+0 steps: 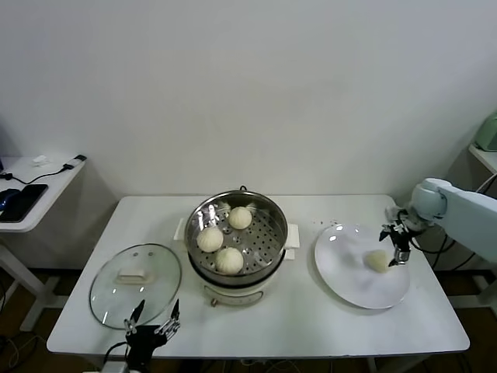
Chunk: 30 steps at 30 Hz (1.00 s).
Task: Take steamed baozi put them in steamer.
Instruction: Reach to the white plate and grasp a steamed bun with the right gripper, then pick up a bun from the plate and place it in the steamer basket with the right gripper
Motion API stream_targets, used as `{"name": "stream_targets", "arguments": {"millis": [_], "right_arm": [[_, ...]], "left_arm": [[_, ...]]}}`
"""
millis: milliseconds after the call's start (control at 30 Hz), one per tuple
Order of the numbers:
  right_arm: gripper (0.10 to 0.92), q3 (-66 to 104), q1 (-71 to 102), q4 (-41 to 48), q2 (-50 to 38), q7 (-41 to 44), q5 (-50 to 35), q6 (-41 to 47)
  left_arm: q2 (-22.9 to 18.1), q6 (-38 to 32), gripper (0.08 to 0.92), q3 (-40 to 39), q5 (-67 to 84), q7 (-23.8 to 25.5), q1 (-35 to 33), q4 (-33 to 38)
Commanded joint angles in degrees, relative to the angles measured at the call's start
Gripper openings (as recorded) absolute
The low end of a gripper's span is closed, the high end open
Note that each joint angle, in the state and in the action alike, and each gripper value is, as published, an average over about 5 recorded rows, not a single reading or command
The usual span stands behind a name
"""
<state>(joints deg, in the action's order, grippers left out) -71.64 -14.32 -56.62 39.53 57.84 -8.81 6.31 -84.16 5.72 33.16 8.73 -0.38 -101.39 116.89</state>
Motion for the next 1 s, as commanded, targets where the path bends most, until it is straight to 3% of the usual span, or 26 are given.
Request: {"name": "stream_targets", "arguments": {"millis": [33, 300, 633, 800, 1000], "right_arm": [[0.823, 6.97, 8.28, 4.88, 3.25, -1.76, 3.83, 1.7], [0.811, 6.71, 8.11, 4.79, 3.64, -1.79, 4.01, 2.71], [0.661, 3.29, 1.92, -0.44, 0.52, -0.45, 1.49, 3.31], [0.653, -7.87, -11.94, -7.18, -1.26, -0.06, -7.26, 4.44], [0.653, -30.78, -38.24, -17.6, 3.18, 0.09, -26.23, 7.07]], "left_arm": [[0.1, 0.01, 0.823, -0.15, -0.4, 0.13, -0.38, -0.13], [0.14, 0.09, 0.823, -0.46, -0.72, 0.23, -0.44, -0.18], [0.38, -0.18, 0.823, -0.19, -0.83, 0.13, -1.17, 0.49], [0.47, -0.07, 0.823, -0.3, -0.92, 0.07, -1.17, 0.71], [0.84, 0.09, 0.823, -0.28, -0.79, 0.06, -1.01, 1.33]]}}
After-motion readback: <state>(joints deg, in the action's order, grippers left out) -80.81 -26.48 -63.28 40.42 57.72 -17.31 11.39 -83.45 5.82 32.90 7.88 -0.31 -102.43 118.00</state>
